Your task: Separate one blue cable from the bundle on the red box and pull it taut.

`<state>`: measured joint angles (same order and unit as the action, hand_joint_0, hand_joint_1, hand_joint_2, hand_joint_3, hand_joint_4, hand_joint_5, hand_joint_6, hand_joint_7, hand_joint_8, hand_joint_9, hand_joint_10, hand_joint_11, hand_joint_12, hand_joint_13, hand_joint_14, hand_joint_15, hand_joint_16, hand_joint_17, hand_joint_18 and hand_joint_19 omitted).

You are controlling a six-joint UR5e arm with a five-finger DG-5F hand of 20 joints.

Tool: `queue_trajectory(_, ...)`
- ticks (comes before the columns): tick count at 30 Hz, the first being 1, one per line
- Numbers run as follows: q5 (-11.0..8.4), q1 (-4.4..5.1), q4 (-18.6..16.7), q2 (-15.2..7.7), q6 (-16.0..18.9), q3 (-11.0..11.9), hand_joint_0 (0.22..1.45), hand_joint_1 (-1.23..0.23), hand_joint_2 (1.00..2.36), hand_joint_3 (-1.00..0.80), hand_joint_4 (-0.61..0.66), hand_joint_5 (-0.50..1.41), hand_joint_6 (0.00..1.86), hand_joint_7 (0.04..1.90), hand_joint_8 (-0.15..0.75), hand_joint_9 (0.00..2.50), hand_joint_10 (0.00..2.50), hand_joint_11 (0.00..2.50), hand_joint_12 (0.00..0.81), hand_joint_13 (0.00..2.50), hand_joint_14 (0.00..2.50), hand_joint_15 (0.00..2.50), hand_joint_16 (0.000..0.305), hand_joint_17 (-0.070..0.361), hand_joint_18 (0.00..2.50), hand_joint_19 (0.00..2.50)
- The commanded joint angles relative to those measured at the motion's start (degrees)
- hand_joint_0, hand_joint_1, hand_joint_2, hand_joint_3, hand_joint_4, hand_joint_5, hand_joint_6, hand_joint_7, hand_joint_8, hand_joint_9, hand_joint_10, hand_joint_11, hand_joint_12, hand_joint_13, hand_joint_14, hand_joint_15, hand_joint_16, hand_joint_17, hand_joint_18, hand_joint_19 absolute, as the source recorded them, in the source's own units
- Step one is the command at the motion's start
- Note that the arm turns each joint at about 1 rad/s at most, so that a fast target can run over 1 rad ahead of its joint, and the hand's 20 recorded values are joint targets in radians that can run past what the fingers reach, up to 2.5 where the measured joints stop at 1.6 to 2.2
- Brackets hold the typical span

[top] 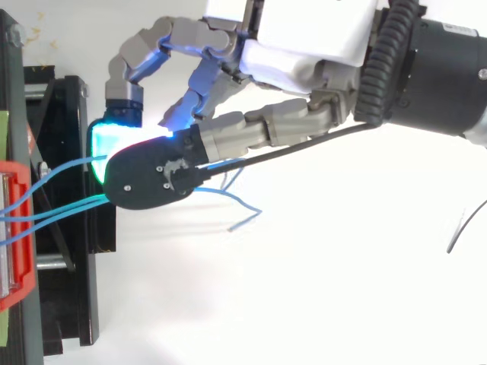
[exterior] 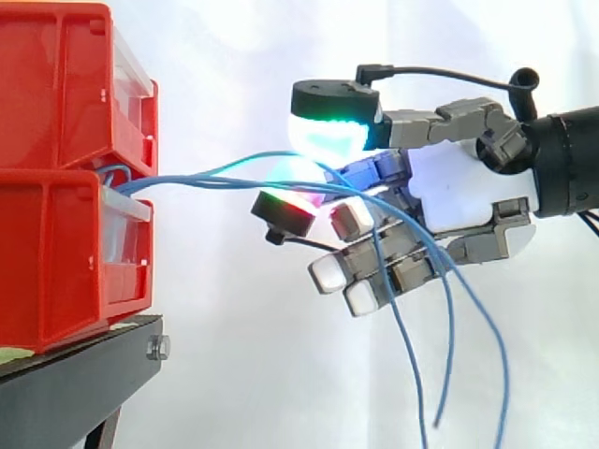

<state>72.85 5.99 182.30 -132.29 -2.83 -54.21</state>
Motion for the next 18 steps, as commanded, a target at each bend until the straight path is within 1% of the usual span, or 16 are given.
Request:
queue_trajectory(1, -0.08, 0.08, 0.78, 0.46, -0.07, -0.02, 0.59, -0.8, 1.02, -0.14, 0.04, -0.04, 0.91, 0.97, 0.279, 1.24, 0.02, 0.71, 0.358, 0.93, 0.02, 0.55, 0.051, 0.115, 0.79, 0.6)
queue_trajectory(6, -0.08, 0.08, 1.57, 0.46, 0.01, -0.02, 0.6, -0.83, 1.02, -0.12, 0.04, -0.04, 0.92, 0.97, 0.279, 1.25, 0.03, 0.72, 0.357, 0.94, 0.02, 0.56, 0.05, 0.113, 0.8, 0.61)
queue_trajectory(18, -0.25, 0.16, 1.66, 0.46, 0.1, -0.02, 0.61, -0.84, 1.02, -0.12, 0.04, -0.04, 0.92, 0.97, 0.278, 1.29, 0.03, 0.73, 0.358, 0.95, 0.02, 0.57, 0.051, 0.115, 0.82, 0.6)
